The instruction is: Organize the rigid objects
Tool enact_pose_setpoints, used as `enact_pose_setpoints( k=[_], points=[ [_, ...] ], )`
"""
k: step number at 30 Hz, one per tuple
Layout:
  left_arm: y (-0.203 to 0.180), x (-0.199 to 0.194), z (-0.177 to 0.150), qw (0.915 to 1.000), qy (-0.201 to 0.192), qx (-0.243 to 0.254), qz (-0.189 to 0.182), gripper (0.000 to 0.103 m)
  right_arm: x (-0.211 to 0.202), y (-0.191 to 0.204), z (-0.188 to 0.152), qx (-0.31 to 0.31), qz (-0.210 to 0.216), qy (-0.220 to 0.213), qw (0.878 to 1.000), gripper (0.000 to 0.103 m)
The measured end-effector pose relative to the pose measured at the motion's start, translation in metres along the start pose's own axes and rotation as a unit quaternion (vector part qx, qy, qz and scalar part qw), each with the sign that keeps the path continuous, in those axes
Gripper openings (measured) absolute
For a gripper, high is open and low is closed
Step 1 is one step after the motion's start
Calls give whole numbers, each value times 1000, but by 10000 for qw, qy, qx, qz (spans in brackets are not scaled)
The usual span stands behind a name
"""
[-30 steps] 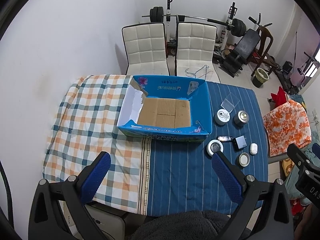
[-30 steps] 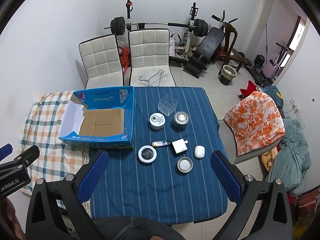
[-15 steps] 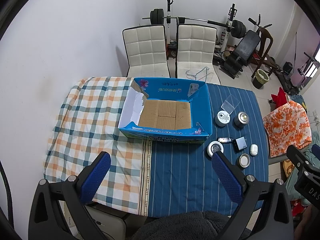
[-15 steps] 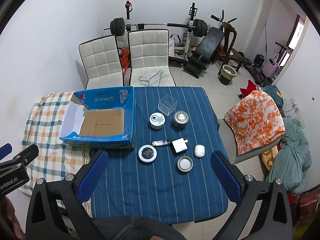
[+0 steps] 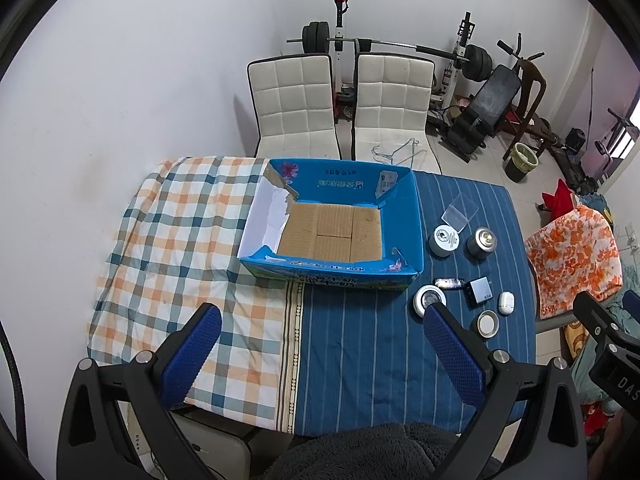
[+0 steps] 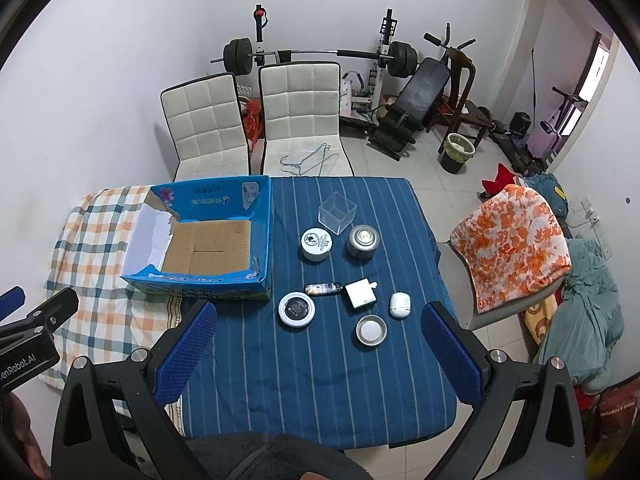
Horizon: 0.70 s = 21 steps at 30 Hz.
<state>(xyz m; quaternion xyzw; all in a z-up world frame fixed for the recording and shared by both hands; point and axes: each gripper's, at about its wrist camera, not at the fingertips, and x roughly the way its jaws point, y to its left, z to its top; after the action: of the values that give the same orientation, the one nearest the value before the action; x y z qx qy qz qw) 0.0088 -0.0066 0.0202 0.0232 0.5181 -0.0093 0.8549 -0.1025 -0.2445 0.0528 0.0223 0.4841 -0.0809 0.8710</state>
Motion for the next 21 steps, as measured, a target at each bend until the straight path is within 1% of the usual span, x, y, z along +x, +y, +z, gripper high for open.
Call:
enact_pose_setpoints(
  k=[12, 14, 17, 21],
  points=[
    [0, -3, 1, 10000, -16, -21, -4, 103, 2, 5, 2, -8, 30, 14, 10000, 103],
    [0, -3, 1, 10000, -16, -12, -13, 103, 8, 3, 3, 1, 31, 47, 10000, 103],
    [-4, -3, 3, 10000, 8, 23, -44, 103, 15, -3, 5, 99, 12, 88, 9999, 103],
    [-17, 5, 5, 9999, 41, 87, -135, 103, 39, -29, 12, 456, 45, 277, 9986, 103]
  ],
)
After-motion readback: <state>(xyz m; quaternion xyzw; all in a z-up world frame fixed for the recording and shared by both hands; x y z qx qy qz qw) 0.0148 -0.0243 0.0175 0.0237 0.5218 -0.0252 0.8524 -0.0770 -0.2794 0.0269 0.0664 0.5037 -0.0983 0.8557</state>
